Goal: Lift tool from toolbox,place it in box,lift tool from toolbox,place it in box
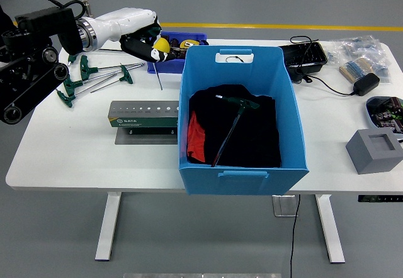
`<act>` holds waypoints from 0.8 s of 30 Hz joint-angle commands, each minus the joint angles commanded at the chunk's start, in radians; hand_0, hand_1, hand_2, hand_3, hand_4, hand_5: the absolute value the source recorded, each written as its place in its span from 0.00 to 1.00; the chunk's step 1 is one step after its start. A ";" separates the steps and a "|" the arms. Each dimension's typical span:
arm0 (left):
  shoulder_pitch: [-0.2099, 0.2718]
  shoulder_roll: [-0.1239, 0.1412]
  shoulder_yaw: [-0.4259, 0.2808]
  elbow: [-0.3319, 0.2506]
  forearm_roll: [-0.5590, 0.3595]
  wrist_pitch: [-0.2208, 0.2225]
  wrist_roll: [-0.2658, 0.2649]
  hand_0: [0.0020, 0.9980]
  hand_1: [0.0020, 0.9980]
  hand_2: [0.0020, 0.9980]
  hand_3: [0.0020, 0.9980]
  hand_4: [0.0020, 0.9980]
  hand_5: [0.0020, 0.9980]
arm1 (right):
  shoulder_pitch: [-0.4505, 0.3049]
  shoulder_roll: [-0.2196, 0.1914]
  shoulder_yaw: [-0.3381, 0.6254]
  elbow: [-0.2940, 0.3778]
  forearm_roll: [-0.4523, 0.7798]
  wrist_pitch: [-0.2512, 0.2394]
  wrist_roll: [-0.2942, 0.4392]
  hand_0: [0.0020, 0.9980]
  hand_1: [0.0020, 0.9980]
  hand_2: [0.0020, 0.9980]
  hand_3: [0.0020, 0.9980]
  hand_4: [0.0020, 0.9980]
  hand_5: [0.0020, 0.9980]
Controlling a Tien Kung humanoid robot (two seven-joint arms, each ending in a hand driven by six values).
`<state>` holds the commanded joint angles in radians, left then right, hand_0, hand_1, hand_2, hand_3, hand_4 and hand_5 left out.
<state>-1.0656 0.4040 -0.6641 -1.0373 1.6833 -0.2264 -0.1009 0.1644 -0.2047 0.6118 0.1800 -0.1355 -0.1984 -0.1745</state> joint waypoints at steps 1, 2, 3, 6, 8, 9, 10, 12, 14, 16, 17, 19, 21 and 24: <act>-0.007 -0.015 0.008 0.005 -0.002 0.005 -0.005 0.03 0.00 0.00 0.05 0.78 0.63 | 0.000 0.000 -0.001 0.000 0.000 0.000 0.000 0.67 0.67 0.72 0.56 0.79 0.67; -0.013 -0.027 0.017 0.010 -0.004 0.008 -0.009 0.03 0.00 0.00 0.05 0.78 0.63 | 0.000 0.000 -0.001 0.000 0.000 0.000 0.000 0.67 0.67 0.72 0.56 0.79 0.67; -0.025 -0.053 0.036 0.022 -0.008 0.013 -0.016 0.03 0.00 0.00 0.05 0.78 0.63 | 0.002 0.000 -0.002 0.000 -0.004 0.000 -0.001 0.67 0.67 0.72 0.56 0.79 0.67; -0.045 -0.114 0.073 0.050 -0.019 0.030 -0.026 0.03 0.00 0.00 0.05 0.79 0.63 | 0.008 -0.001 -0.003 0.000 -0.012 0.002 -0.003 0.68 0.67 0.72 0.56 0.79 0.67; -0.053 -0.156 0.090 0.071 -0.033 0.047 -0.035 0.03 0.00 0.00 0.05 0.79 0.63 | 0.012 -0.002 -0.010 0.000 -0.004 0.003 -0.001 0.68 0.67 0.72 0.56 0.79 0.67; -0.055 -0.177 0.097 0.085 -0.045 0.057 -0.039 0.03 0.00 0.00 0.05 0.79 0.63 | 0.013 -0.003 -0.015 0.000 0.002 0.004 0.001 0.68 0.67 0.72 0.56 0.79 0.67; -0.057 -0.203 0.107 0.107 -0.060 0.065 -0.041 0.03 0.00 0.00 0.05 0.79 0.63 | 0.015 -0.004 -0.020 0.000 0.008 0.004 0.003 0.68 0.67 0.72 0.56 0.79 0.67; -0.060 -0.243 0.123 0.140 -0.077 0.069 -0.041 0.10 0.00 0.05 0.12 0.80 0.62 | 0.018 -0.005 -0.026 0.000 0.014 0.004 0.007 0.68 0.67 0.72 0.56 0.79 0.67; -0.061 -0.282 0.143 0.175 -0.088 0.065 -0.035 0.10 0.00 0.05 0.12 0.80 0.62 | 0.024 -0.007 -0.032 0.000 0.019 0.004 0.010 0.68 0.67 0.72 0.56 0.79 0.67; -0.063 -0.311 0.155 0.201 -0.086 0.044 -0.016 0.10 0.00 0.05 0.12 0.80 0.62 | 0.031 -0.009 -0.036 0.000 0.021 0.005 0.012 0.68 0.67 0.72 0.56 0.79 0.67; -0.065 -0.319 0.159 0.209 -0.083 0.033 -0.009 0.22 0.18 0.28 0.47 0.82 0.59 | 0.033 -0.009 -0.038 0.000 0.022 0.005 0.012 0.68 0.67 0.72 0.56 0.79 0.67; -0.072 -0.340 0.171 0.237 -0.080 -0.003 0.009 0.22 0.18 0.28 0.47 0.82 0.59 | 0.040 -0.012 -0.043 0.000 0.026 0.005 0.015 0.68 0.67 0.72 0.56 0.79 0.67; -0.080 -0.356 0.177 0.260 -0.081 -0.037 0.039 0.22 0.18 0.28 0.47 0.82 0.59 | 0.045 -0.014 -0.049 0.000 0.032 0.005 0.017 0.68 0.67 0.72 0.56 0.79 0.67; -0.086 -0.366 0.179 0.280 -0.078 -0.053 0.059 0.40 0.48 0.60 0.69 0.97 0.72 | 0.051 -0.016 -0.055 0.000 0.037 0.005 0.020 0.67 0.67 0.72 0.56 0.79 0.67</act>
<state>-1.1511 0.0376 -0.4853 -0.7570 1.6050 -0.2795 -0.0414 0.2153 -0.2205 0.5565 0.1800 -0.0981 -0.1936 -0.1543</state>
